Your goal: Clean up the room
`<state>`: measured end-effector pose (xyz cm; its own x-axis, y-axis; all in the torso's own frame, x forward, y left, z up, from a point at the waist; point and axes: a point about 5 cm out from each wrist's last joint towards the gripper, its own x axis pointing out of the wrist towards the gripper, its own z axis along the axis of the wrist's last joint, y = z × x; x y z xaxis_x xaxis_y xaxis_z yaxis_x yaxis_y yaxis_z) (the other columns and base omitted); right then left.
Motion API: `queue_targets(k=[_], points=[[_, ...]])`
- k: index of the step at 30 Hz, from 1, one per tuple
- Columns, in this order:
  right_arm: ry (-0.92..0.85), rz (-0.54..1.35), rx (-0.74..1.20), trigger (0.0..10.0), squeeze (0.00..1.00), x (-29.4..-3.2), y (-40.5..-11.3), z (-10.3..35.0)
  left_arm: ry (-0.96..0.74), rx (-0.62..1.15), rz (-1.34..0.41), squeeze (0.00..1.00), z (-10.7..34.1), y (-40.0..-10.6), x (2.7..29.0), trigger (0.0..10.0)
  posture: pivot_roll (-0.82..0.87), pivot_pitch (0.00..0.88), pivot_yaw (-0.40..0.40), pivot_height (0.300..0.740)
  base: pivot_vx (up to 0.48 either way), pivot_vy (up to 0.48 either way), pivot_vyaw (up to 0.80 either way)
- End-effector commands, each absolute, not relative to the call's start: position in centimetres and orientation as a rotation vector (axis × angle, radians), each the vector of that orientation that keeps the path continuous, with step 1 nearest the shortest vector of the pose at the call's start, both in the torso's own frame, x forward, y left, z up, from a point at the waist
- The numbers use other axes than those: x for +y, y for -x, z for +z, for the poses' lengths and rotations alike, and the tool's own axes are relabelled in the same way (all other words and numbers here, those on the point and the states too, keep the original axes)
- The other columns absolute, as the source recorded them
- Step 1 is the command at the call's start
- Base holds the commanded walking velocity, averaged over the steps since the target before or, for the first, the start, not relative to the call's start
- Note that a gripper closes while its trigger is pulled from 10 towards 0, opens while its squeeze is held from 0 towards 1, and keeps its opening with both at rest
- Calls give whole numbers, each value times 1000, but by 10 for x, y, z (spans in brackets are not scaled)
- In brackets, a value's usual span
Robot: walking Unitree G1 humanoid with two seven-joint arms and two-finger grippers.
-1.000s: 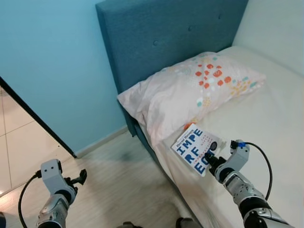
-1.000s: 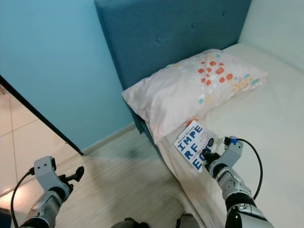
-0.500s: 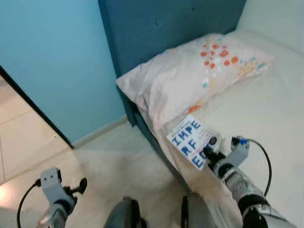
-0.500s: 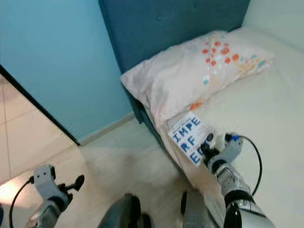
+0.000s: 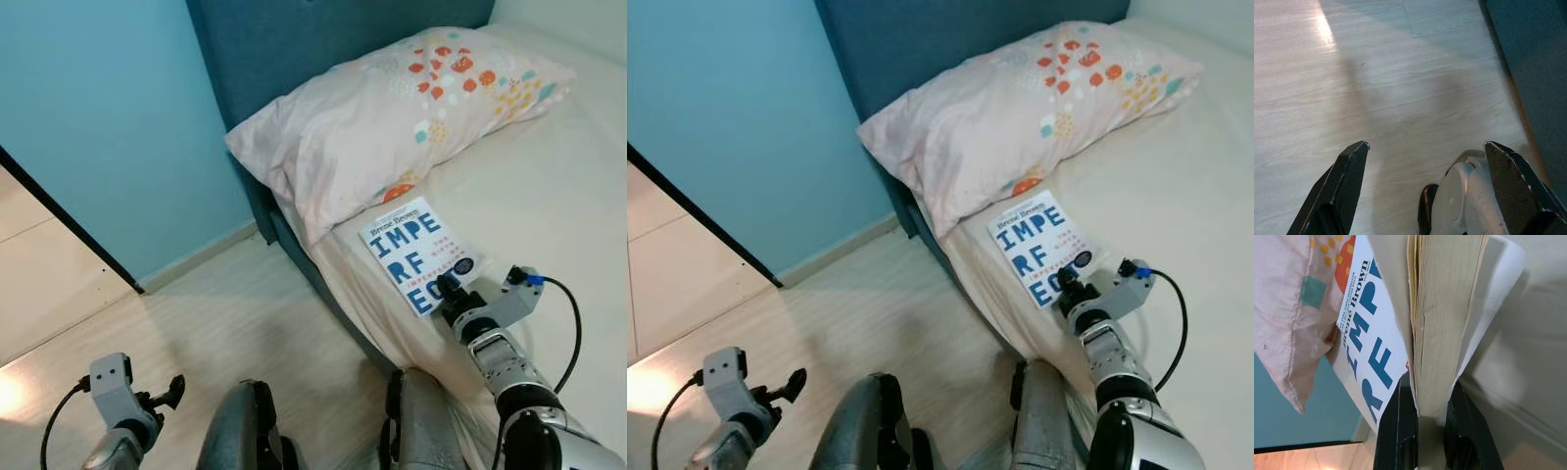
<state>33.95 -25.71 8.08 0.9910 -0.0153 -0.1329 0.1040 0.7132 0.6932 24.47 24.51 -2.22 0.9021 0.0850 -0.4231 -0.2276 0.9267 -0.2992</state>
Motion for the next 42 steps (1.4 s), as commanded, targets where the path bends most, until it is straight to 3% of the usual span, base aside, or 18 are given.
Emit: queue_targets(k=[1, 10, 21, 22, 25, 26, 34, 42], points=[[-782, -104, 137, 10000, 0, -261, -334, 74, 355, 456, 176, 0, -31, -233, 246, 10000, -27, 304, 104, 585, 0, 0, 0], [-637, 85, 219, 10000, 0, -249, -342, 82, 364, 452, 159, 0, -30, -237, 240, 10000, -37, 293, 98, 585, 0, 0, 0], [-559, 107, 239, 10000, 0, -261, -343, 90, 371, 452, 148, 0, -31, -238, 237, 10000, -41, 294, 100, 585, 0, 0, 0], [-533, 93, 250, 10000, 82, -263, -342, 90, 372, 451, 147, 0, -30, -238, 237, 10000, -44, 292, 100, 585, 0, 0, 0], [-533, 93, 250, 10000, 82, -263, -342, 90, 372, 451, 147, 0, -30, -238, 237, 10000, -44, 292, 100, 585, 0, 0, 0], [-516, 69, 254, 10000, 1000, -266, -342, 90, 373, 449, 146, 0, -30, -239, 236, 10000, -47, 289, 99, 585, 0, 0, 0], [-460, -4, 262, 10000, 1000, -276, -339, 90, 382, 449, 139, 0, -30, -242, 232, 10000, -58, 276, 101, 585, 0, 0, 0], [-281, -178, 294, 10000, 1000, -312, -329, 97, 427, 450, 109, 0, -27, -253, 214, 10000, -107, 211, 92, 585, 0, 0, 0]])
